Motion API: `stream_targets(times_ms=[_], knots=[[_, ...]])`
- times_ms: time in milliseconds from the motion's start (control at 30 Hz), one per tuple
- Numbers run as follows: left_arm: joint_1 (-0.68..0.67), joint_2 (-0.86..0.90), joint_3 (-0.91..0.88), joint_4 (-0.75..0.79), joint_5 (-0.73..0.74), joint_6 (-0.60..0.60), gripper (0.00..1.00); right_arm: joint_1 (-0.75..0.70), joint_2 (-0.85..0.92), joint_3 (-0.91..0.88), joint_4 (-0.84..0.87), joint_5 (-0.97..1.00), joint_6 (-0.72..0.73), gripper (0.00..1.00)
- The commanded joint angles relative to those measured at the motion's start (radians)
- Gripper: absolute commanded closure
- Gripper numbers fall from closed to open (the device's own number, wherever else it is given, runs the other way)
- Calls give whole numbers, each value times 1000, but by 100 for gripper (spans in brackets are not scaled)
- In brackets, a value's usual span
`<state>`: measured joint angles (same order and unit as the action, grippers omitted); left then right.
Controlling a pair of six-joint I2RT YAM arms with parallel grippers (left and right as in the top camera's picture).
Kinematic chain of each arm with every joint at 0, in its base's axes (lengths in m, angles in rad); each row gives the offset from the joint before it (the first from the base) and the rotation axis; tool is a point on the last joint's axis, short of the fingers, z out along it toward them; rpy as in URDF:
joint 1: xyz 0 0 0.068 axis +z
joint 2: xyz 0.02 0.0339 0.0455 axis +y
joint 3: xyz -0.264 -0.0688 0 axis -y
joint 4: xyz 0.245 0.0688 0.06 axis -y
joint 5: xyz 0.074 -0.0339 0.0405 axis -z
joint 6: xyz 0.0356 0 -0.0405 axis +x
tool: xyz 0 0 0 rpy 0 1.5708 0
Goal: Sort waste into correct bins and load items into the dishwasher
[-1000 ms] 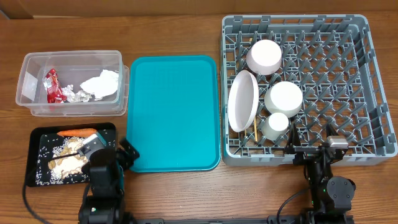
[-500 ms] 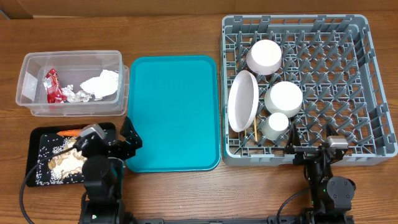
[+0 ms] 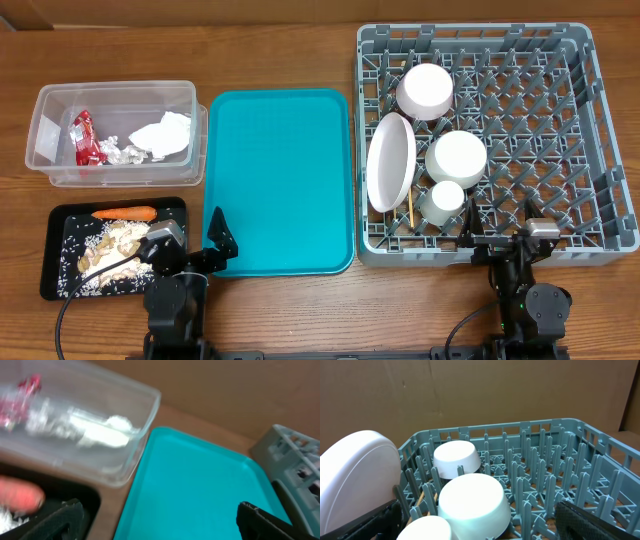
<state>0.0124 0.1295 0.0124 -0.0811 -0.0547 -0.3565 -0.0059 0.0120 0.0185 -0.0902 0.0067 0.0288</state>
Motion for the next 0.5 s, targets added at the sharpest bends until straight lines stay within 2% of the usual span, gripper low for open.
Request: stream_targets(times_ms=[0, 100, 333, 467], knots=[[-9, -121, -7, 4, 31, 159, 0, 5, -9, -11, 6, -2, -3, 0], [-11, -127, -8, 4, 41, 193, 0, 5, -9, -11, 6, -2, -3, 0], [-21, -127, -8, 4, 40, 377, 0, 5, -9, -11, 6, -2, -3, 0], [-21, -127, -8, 4, 37, 387, 0, 5, -9, -11, 6, -2, -3, 0]])
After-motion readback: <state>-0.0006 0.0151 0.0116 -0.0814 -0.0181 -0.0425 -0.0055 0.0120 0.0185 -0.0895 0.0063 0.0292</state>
